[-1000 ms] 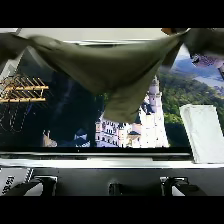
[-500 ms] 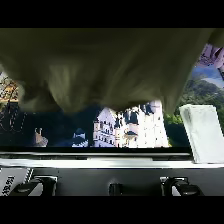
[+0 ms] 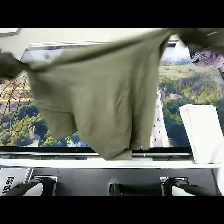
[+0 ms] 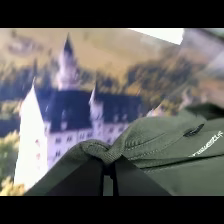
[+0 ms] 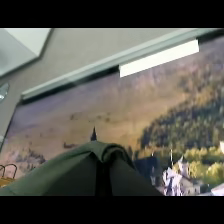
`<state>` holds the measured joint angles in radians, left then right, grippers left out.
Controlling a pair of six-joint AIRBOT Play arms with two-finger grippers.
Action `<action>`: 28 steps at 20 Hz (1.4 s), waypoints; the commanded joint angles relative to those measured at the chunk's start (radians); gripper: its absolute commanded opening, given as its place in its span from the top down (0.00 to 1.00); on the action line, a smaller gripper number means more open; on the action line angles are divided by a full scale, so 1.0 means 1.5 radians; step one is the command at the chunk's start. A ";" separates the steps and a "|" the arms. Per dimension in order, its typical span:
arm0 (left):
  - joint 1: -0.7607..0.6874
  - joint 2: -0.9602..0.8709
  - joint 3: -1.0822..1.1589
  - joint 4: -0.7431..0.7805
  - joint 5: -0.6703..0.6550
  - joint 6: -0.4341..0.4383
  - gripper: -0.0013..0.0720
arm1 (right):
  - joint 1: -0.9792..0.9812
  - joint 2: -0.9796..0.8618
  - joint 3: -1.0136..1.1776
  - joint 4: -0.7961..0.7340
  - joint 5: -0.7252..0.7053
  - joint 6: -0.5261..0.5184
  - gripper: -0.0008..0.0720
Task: Fold the clothes and pants, and hang the long-sleeved shirts on hangers.
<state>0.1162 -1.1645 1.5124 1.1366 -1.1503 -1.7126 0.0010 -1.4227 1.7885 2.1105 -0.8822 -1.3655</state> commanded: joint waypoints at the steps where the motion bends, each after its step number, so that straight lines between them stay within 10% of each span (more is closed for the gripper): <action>1: -0.006 -0.157 -0.044 -0.007 -0.008 0.007 0.96 | 0.017 -0.202 0.001 0.065 0.005 0.010 0.94; 8: -0.038 -0.378 -0.043 -0.021 0.052 0.007 0.96 | 0.069 -0.370 0.001 0.069 0.042 0.019 0.92; 12: -0.038 -0.388 -0.040 -0.030 0.057 0.020 0.96 | 0.032 -0.344 0.002 0.069 -0.046 0.030 0.19; 21: -0.037 -0.386 -0.033 -0.030 0.032 0.019 0.96 | -0.256 -0.126 -0.122 -0.041 -0.411 -0.104 0.20; 28: -0.037 -0.386 -0.033 -0.030 0.008 0.019 0.96 | -0.271 -0.070 -0.462 0.042 -0.341 -0.178 0.07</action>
<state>0.0608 -1.7432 1.4616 1.0912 -1.1252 -1.6844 -0.3927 -1.5524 1.2751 2.1098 -1.4441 -1.5826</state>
